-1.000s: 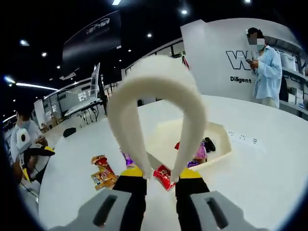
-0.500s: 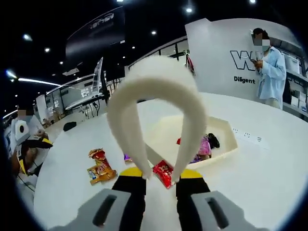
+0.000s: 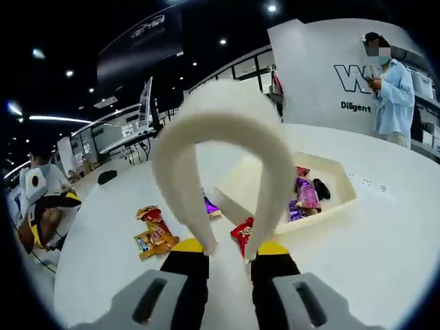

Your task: Place the target food into the container with the food tongs after gripping and lifting it, then release it inside without dropping or visibly crushing the food.

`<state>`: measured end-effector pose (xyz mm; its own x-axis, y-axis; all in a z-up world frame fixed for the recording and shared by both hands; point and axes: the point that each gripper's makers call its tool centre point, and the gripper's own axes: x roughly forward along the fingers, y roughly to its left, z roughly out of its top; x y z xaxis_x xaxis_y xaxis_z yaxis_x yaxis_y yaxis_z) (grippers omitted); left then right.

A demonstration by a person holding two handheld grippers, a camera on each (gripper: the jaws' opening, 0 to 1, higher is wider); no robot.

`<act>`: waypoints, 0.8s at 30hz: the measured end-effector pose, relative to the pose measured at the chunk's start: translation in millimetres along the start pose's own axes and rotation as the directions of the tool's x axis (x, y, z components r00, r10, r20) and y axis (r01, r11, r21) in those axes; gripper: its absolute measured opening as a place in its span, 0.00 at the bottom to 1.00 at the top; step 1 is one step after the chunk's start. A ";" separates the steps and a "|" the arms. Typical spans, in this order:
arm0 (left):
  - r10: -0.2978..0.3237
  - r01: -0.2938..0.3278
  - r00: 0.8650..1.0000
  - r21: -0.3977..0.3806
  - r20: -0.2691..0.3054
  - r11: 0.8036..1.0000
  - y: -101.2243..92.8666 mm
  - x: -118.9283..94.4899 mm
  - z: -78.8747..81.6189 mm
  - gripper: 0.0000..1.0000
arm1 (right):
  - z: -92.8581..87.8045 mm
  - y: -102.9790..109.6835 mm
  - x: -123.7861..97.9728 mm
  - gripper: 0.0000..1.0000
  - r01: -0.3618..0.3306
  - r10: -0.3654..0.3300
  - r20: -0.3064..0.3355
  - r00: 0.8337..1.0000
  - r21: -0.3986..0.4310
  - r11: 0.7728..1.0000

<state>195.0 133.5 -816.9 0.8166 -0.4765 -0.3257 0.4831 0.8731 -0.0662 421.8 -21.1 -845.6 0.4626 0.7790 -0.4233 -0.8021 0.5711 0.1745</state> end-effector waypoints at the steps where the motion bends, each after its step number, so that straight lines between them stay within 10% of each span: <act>1: -0.001 0.001 1.000 0.000 -0.001 1.000 -0.6 -0.3 -0.5 0.92 | -0.2 3.2 0.2 0.16 -0.008 0.008 -0.003 1.000 -0.003 1.000; 8: -0.001 0.001 1.000 0.011 0.003 1.000 -1.6 -3.8 2.4 0.91 | 20.6 -9.7 -7.1 0.16 0.060 -0.065 0.097 0.993 0.050 0.997; 24: 0.016 -0.016 1.000 0.013 0.011 1.000 2.5 -9.9 5.0 0.91 | 7.9 -22.1 0.8 0.18 0.090 -0.090 0.083 0.992 0.014 0.996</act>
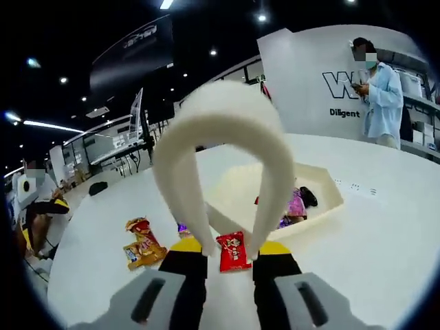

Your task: Place the target food into the container with the food tongs after gripping and lifting it, then release it inside without dropping or visibly crushing the food.

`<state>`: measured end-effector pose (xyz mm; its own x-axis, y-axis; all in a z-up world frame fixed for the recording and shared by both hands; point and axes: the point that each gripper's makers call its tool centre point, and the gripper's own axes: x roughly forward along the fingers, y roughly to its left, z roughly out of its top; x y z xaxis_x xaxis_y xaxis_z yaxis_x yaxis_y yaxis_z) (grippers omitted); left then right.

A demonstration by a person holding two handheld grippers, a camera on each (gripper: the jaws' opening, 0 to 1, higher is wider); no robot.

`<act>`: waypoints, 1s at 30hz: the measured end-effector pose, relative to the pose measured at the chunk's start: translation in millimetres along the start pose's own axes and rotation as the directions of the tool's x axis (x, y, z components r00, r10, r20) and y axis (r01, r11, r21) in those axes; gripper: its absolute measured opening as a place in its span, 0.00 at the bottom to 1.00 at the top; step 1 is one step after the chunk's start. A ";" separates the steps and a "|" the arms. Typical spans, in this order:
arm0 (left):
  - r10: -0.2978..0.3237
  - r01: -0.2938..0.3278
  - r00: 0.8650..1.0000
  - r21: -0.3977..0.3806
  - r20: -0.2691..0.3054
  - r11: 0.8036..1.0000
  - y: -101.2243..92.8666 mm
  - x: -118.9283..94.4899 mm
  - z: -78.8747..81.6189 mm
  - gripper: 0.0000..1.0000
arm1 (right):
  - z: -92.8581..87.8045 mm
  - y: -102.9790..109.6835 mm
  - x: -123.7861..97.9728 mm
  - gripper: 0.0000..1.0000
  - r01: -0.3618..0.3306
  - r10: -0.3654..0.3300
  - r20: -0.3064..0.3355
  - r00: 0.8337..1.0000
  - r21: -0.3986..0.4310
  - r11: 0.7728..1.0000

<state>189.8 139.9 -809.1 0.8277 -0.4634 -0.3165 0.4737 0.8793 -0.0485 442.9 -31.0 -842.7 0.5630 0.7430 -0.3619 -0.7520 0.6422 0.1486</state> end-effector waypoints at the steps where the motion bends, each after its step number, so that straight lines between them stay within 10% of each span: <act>1: 0.001 -0.001 1.000 0.000 -0.003 1.000 0.2 -0.1 -0.6 0.91 | -0.8 1.3 0.8 0.18 -0.002 0.002 0.003 1.000 -0.003 1.000; 30: -0.031 0.031 0.999 0.010 0.020 0.999 -13.2 -1.2 5.3 0.90 | -1.7 7.8 -28.1 0.09 -0.002 0.001 -0.035 0.999 -0.002 1.000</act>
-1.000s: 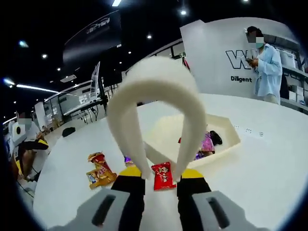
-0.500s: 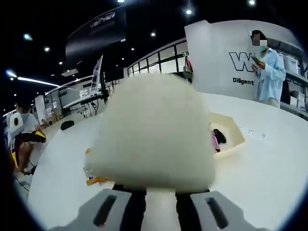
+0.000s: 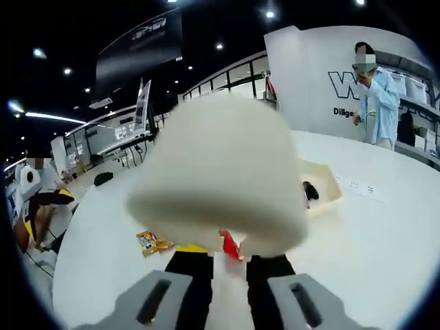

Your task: Place the target food into the container with the food tongs after gripping and lifting it, then release it inside without dropping or visibly crushing the food.

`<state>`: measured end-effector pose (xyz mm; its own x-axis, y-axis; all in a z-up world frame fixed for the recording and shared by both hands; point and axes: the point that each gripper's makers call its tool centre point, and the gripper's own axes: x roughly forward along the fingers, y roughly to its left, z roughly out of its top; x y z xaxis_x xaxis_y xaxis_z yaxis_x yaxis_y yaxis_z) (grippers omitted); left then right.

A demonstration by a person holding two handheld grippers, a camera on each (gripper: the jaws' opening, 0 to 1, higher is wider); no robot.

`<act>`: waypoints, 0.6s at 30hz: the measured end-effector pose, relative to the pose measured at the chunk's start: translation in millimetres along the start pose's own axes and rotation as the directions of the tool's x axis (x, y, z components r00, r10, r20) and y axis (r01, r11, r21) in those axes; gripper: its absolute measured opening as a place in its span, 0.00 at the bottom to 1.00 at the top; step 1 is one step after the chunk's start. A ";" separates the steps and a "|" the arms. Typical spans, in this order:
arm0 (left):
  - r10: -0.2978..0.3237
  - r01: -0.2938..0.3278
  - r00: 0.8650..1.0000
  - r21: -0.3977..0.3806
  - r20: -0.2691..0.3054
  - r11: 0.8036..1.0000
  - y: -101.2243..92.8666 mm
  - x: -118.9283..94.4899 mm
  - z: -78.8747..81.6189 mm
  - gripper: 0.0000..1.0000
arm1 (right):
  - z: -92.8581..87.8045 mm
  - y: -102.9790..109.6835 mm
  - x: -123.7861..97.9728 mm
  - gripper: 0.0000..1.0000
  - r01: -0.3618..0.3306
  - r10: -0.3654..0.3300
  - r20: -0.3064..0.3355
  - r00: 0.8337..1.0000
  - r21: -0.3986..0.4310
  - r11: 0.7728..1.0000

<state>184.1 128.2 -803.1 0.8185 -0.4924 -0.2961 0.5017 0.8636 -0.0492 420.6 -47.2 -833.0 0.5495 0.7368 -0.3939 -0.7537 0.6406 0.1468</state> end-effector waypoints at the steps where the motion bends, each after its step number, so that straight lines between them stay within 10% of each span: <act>1: -0.002 0.002 1.000 0.001 0.001 1.000 -1.0 0.3 0.2 0.90 | 1.7 -1.2 -3.0 0.09 0.000 -0.001 0.009 1.000 0.008 1.000; 18: -0.006 0.005 1.000 0.008 0.009 1.000 -4.4 -2.5 3.5 0.90 | -5.6 10.5 0.1 0.15 -0.020 0.020 -0.005 1.000 -0.028 0.999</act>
<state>180.8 125.3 -798.8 0.8183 -0.4981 -0.2869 0.5084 0.8600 -0.0431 410.7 -41.6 -836.5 0.5323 0.7483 -0.3958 -0.7745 0.6193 0.1293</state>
